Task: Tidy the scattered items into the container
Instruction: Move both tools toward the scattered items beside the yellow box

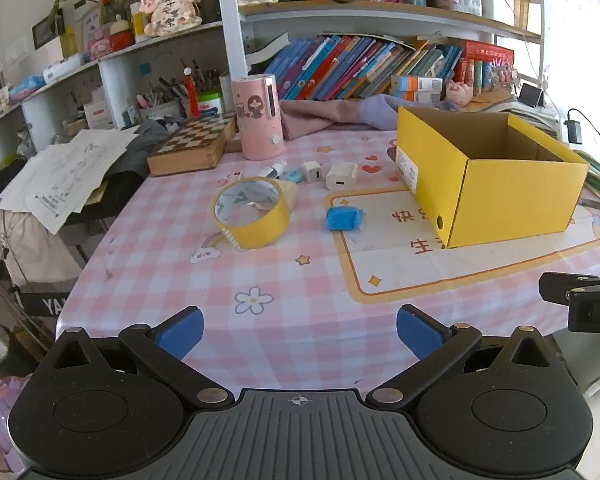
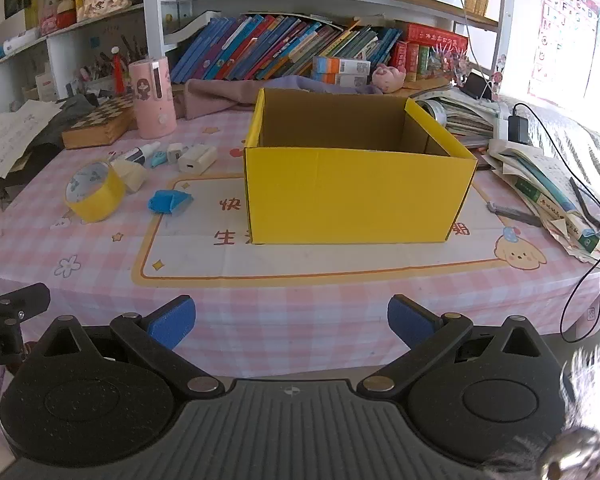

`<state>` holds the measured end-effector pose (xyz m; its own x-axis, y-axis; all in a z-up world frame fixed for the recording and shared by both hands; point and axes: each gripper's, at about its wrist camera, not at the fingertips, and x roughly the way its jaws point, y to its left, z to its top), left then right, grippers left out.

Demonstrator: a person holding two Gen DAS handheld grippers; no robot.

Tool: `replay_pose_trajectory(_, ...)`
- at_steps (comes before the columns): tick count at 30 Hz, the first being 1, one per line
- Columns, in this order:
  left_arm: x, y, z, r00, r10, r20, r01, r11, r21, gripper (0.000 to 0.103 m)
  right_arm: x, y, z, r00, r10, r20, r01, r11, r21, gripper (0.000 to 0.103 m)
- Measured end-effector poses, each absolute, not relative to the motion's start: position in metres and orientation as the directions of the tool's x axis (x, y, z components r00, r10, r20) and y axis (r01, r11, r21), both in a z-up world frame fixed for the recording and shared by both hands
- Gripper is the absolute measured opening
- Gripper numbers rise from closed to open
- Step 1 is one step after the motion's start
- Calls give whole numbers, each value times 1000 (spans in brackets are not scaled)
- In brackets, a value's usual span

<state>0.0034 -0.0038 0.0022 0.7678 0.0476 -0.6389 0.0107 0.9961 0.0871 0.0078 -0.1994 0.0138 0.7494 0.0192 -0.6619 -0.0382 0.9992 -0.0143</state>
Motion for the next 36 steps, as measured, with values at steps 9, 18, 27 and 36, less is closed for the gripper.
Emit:
replay_pose_trajectory(9,2,-5,2,771,44,-635,15,996,88,103,5,-202,18,755,19,-656,-36,999,-11,103)
replay_pose_trajectory(18,4,-4,4,772,50,-634,6,996,86,103,5,-201,18,755,21,-656,-38,999,-12,103)
replay_pose_trajectory(27,2,2,3,772,40,-634,8,997,72,103,7,-195,21,753,32,-657,-59,998,-20,103)
replay_pose_trajectory(36,2,5,1,771,42,-636,2,998,69,103,7,-190,18,750,36,-661,-69,997,-24,103)
